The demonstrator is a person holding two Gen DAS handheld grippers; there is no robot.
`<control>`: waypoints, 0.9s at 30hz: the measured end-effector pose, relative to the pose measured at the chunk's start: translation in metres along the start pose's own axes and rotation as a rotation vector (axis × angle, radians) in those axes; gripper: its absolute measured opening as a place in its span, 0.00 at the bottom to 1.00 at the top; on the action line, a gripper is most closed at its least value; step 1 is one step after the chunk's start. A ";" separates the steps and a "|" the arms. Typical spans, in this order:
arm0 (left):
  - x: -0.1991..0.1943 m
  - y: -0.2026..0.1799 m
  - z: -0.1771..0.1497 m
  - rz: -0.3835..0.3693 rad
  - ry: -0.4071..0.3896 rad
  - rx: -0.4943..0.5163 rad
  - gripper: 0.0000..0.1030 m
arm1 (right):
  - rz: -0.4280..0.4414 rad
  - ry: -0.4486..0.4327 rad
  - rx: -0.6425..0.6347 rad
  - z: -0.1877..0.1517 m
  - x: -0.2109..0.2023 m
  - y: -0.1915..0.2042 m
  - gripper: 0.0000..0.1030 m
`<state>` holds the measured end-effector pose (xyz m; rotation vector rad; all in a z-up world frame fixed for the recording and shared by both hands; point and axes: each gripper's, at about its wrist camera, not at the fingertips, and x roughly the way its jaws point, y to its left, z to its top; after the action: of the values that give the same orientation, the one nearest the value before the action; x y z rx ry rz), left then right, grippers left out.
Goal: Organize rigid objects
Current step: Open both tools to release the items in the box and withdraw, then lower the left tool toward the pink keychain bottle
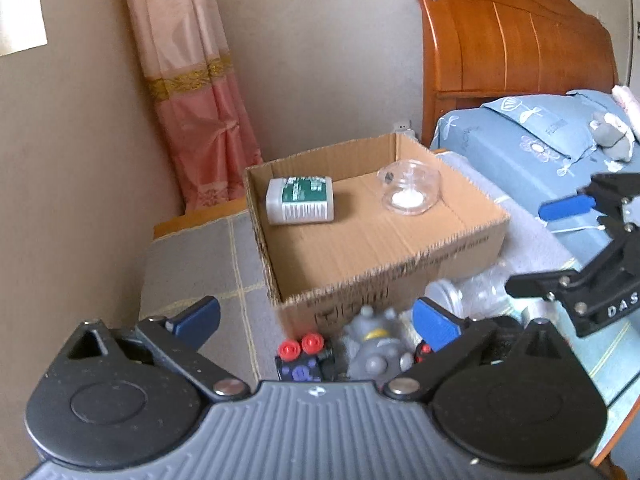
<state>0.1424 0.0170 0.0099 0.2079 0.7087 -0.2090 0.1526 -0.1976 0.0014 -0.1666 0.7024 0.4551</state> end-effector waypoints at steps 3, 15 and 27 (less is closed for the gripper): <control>0.002 -0.004 -0.017 -0.006 0.006 -0.033 0.99 | 0.030 0.037 0.025 -0.022 0.007 -0.001 1.00; 0.009 -0.003 -0.064 0.030 0.057 -0.162 0.99 | 0.088 0.146 0.079 -0.060 0.032 -0.005 1.00; 0.024 -0.003 -0.088 0.021 0.084 -0.166 0.99 | 0.101 0.228 0.091 -0.094 0.006 0.023 1.00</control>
<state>0.1045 0.0338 -0.0711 0.0654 0.8030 -0.1210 0.0911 -0.2029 -0.0729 -0.0979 0.9567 0.5044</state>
